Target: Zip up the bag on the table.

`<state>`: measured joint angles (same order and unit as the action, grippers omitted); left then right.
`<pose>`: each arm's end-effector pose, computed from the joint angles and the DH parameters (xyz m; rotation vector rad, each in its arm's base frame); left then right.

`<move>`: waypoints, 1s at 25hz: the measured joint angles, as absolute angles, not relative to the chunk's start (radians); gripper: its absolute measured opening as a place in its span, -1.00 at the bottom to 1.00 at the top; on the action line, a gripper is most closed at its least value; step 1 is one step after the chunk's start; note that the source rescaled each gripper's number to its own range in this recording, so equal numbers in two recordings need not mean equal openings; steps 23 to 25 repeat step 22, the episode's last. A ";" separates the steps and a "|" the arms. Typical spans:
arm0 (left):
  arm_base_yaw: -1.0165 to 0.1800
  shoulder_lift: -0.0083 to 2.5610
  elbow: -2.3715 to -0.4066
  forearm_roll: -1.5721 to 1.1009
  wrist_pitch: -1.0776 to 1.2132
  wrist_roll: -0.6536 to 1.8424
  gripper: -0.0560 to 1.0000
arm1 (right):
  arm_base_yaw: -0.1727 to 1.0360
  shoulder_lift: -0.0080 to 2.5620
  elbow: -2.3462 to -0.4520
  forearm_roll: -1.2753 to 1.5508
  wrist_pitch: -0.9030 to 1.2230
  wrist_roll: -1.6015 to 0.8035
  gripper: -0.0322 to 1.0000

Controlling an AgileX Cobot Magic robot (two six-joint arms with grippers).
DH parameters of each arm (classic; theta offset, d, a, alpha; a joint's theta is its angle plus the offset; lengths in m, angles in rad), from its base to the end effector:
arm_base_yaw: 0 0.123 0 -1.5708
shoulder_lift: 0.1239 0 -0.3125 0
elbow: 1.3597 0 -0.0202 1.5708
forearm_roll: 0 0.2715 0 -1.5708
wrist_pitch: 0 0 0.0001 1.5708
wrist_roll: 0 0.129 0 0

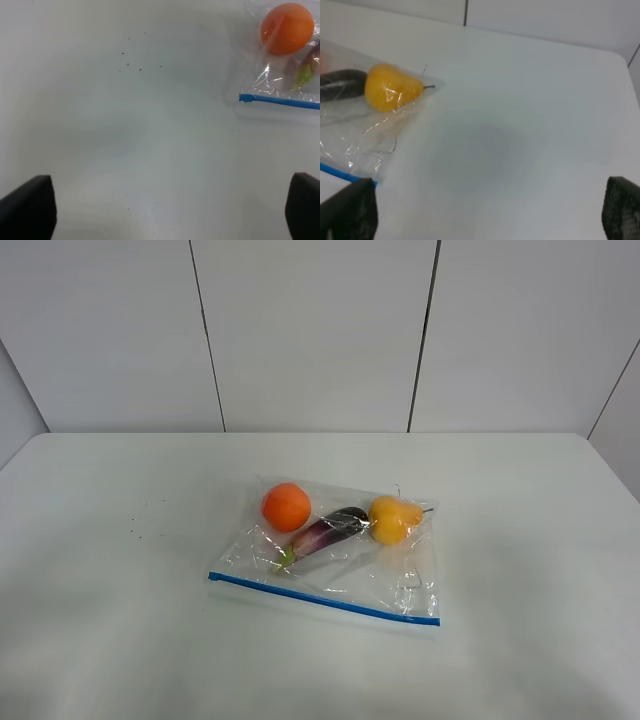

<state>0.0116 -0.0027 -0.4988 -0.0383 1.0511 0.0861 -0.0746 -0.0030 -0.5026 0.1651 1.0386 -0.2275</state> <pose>0.0198 -0.0041 0.2708 0.0773 2.0312 0.0157 0.0205 0.0168 0.2747 -0.1591 1.9995 0.0036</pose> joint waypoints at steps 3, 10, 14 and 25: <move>0.012 -0.003 -0.499 -0.038 1.051 0.086 0.99 | -0.075 -0.003 -0.503 0.149 1.039 -0.204 1.00; 0.012 -0.003 -0.499 -0.038 1.051 0.086 0.99 | -0.075 -0.003 -0.503 0.147 1.039 -0.197 1.00; 0.012 -0.003 -0.499 -0.038 1.051 0.086 0.99 | -0.075 -0.003 -0.503 0.147 1.039 -0.197 1.00; 0.012 -0.003 -0.499 -0.038 1.051 0.086 1.00 | -0.075 -0.003 -0.503 0.147 1.039 -0.196 1.00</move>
